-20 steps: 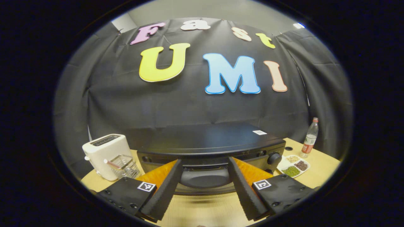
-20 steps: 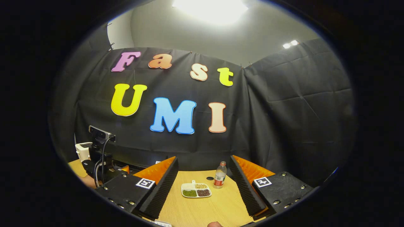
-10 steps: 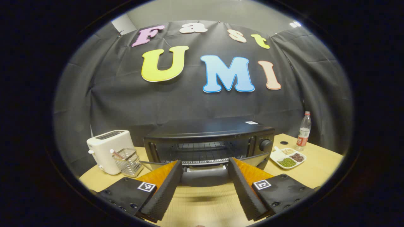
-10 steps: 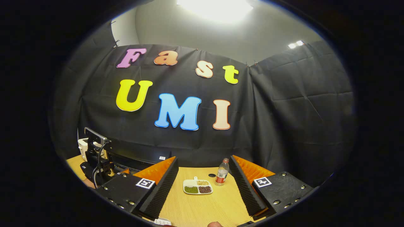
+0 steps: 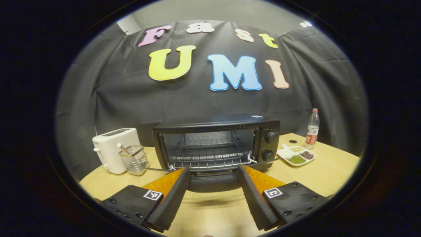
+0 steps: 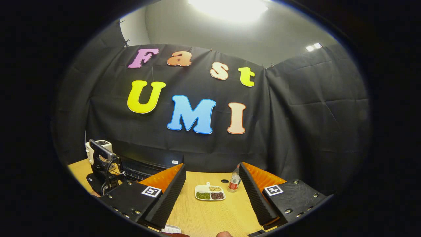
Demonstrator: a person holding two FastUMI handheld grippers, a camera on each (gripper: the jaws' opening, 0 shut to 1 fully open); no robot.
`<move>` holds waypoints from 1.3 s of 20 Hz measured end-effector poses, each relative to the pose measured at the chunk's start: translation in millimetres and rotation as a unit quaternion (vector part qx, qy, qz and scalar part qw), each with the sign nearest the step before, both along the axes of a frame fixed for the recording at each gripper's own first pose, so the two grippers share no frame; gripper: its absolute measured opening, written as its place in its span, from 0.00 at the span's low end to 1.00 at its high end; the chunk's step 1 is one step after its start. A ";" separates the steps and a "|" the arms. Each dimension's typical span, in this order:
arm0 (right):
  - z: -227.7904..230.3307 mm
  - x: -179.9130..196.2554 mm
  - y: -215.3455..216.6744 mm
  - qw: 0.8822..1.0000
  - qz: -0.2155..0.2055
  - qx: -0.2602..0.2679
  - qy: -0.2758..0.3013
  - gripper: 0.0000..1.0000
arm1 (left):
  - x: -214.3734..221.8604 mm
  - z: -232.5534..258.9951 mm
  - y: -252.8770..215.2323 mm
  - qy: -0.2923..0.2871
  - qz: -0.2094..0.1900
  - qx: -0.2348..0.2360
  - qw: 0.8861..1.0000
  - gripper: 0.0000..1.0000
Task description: Open the electric oven with the left hand, put the food in, and close the electric oven.
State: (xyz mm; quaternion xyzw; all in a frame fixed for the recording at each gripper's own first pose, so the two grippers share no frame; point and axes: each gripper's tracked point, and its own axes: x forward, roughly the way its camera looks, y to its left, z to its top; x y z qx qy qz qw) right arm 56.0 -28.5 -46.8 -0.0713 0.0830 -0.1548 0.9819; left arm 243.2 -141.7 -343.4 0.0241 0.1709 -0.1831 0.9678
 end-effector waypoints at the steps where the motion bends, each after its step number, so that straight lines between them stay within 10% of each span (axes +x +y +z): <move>1: 1.0 -0.8 -0.2 1.000 0.001 0.000 -0.001 0.98 | -4.5 -6.3 0.3 0.006 -0.001 0.003 1.000 0.96; 14: -19.8 -10.4 9.3 0.998 0.052 0.031 0.030 0.98 | -66.8 -17.8 20.5 0.043 0.010 0.027 0.999 0.92; 26: -82.3 -31.2 13.3 0.977 0.127 0.138 0.104 0.98 | -142.2 184.5 54.2 -0.069 0.070 -0.031 0.995 1.00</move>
